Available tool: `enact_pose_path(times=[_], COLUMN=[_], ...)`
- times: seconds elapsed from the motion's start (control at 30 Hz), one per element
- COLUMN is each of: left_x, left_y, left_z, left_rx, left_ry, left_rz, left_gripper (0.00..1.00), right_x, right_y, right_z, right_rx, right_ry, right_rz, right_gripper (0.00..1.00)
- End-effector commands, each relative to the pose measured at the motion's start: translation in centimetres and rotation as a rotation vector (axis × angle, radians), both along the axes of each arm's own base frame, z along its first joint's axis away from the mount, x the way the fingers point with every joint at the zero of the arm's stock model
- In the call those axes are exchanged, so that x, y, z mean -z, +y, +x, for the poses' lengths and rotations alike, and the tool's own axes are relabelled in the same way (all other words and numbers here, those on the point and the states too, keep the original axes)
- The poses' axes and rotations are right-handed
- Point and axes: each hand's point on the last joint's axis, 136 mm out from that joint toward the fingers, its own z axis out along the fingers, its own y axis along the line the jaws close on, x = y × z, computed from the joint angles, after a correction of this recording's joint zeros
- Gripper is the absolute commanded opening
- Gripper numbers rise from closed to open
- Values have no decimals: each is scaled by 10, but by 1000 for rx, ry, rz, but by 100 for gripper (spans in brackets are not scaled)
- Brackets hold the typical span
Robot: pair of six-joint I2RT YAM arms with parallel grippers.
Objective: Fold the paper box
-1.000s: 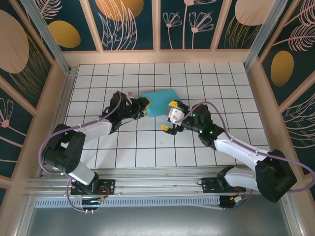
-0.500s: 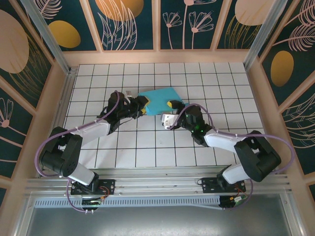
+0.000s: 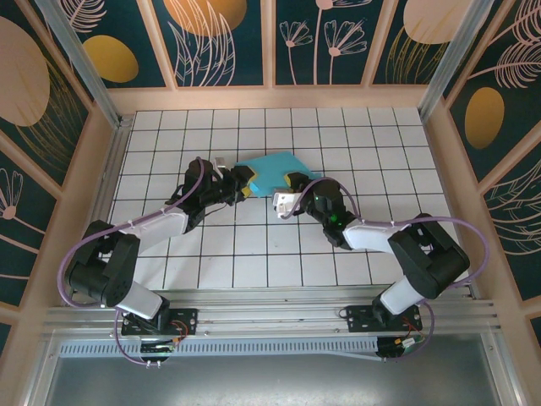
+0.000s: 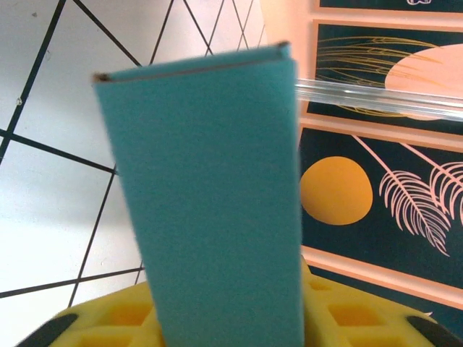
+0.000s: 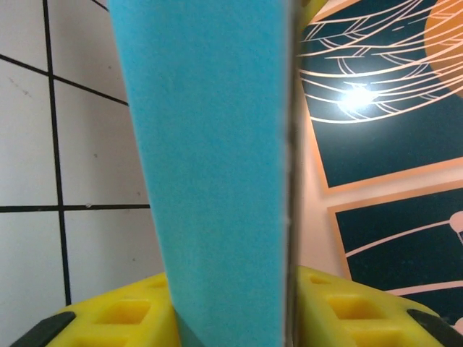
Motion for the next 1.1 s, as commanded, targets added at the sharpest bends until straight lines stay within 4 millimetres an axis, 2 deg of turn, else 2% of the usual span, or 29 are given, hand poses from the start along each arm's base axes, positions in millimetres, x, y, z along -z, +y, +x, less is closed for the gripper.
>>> enact_pose_path(times=[0.0,0.1,0.23,0.37,0.47,0.53,0.6,0.7,0.77,0.87,1.07], left_x=[10,5,-6,-34,-64,-99,-132,-165,-182,-198,-200], left_y=[7,8,14,33,58,77,92,110,110,92,83], left_z=[-11,-10,-7,1,9,13,13,4,-8,-33,-56], left_rx=[-53,-60,-93,-157,-227,-270,-295,-293,-241,-75,69], left_ry=[192,172,129,16,-116,-280,-429,-630,-779,-1001,-1123], left_rz=[-57,-63,-59,8,152,304,447,645,731,780,839], left_gripper=[42,45,63,75,80,83,83,83,84,88,88], right_x=[-18,-22,-27,-31,-32,-33,-33,-35,-39,-45,-43], right_y=[7,6,2,-8,-18,-25,-35,-51,-60,-67,-61], right_z=[2,-1,-6,-13,-19,-25,-32,-44,-53,-63,-70], right_rx=[-13,-15,-15,-5,6,10,25,59,83,117,164], right_ry=[-13,5,49,125,184,245,326,462,559,682,849], right_rz=[29,43,56,63,41,-2,-76,-202,-277,-369,-487], right_gripper=[35,32,28,23,23,23,24,24,25,25,25])
